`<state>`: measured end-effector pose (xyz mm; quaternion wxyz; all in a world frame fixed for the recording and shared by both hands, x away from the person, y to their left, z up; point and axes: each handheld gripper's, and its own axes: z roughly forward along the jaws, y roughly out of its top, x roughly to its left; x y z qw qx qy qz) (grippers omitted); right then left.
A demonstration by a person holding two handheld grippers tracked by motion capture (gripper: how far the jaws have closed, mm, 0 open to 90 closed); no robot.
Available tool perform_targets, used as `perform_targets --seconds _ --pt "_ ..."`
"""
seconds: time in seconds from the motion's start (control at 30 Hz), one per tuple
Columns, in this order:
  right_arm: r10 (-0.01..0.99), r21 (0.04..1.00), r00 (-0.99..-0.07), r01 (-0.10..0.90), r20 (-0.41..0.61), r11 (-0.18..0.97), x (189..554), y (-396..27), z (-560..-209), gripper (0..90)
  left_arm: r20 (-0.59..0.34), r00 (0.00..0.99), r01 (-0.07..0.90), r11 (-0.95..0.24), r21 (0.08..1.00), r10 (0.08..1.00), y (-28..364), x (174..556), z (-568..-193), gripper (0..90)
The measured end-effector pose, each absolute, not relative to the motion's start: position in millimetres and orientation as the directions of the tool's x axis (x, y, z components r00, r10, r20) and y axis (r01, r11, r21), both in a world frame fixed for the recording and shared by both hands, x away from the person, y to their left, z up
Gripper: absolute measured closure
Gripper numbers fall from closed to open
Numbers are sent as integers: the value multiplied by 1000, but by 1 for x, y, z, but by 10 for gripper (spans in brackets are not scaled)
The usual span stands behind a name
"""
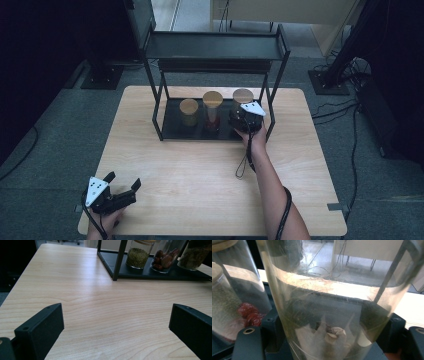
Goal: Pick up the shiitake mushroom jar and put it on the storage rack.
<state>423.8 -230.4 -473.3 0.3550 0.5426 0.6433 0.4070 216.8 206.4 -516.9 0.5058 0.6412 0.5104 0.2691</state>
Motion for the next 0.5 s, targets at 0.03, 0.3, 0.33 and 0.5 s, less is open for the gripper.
perform_targets --seconds 0.03,0.3,0.33,0.5 --pt "988 908 -157 411 -14 78 425 -230 -474 247 -172 334 382 33 923 927 206 217 -517 0" --pt "989 904 -149 420 -13 75 431 -231 -480 246 -173 335 383 34 923 926 206 217 -517 0" --pt "989 903 -146 423 -13 74 432 -231 -481 247 -173 336 383 33 923 926 206 217 -517 0" --pt "990 904 -142 423 -4 65 433 -233 -485 246 -169 337 383 29 923 926 206 217 -517 0"
